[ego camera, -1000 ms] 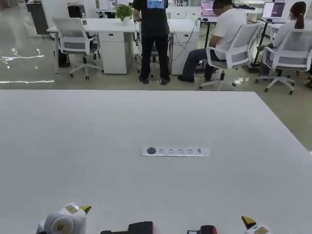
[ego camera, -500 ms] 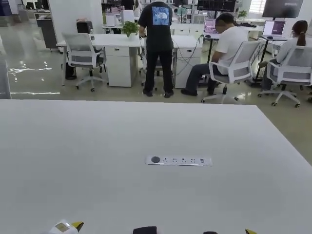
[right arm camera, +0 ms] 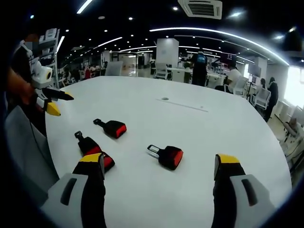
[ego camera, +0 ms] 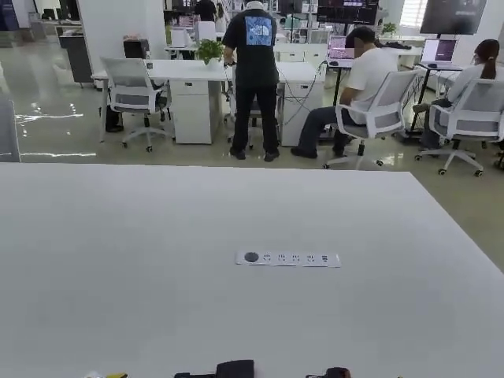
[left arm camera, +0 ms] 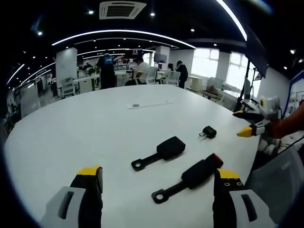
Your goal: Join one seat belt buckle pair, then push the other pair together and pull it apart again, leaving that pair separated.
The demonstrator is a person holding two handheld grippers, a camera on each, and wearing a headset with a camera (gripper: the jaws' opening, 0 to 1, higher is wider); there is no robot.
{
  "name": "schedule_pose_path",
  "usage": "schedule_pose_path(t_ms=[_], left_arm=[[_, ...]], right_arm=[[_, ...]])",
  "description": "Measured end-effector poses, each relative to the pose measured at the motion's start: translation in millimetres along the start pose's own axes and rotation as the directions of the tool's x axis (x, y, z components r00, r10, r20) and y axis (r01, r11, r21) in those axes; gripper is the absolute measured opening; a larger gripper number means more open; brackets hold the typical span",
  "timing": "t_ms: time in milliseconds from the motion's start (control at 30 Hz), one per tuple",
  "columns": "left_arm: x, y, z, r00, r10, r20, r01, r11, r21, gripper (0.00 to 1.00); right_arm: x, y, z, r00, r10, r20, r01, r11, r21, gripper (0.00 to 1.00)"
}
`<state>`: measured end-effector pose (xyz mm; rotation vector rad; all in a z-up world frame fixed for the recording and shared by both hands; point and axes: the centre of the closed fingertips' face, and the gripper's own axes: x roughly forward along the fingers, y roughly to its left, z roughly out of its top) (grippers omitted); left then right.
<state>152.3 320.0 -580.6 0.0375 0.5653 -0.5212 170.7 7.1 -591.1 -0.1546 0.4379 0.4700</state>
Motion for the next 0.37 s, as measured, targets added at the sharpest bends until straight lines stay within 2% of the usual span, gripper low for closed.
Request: schedule_pose_path(t_ms=[267,300,367], left_arm=[[-16.2,-2.5,0.5,0.9995,0.015,0.027,-0.014,1.000,-0.015,1.00],[-18.4,-5.6,2.0,0.9993,0.018,0.034,-0.017,1.000,-0.019,1.00],[-20.6,-4.3,0.3,0.9991,0.020,0.036,-0.020,1.000,-0.022,1.00]], right_arm=[[-20.8,10.7,3.2,0.9995,-0.016,0.026,0.016,1.000,0.014,0.96],[-21.7,11.1,3.3,0.9994,-0.019,0.031,0.018,1.000,0.013,0.96],[-23.4,12.8,2.4,0.9992,-0.019,0.035,0.019,1.000,0.010,0.97]])
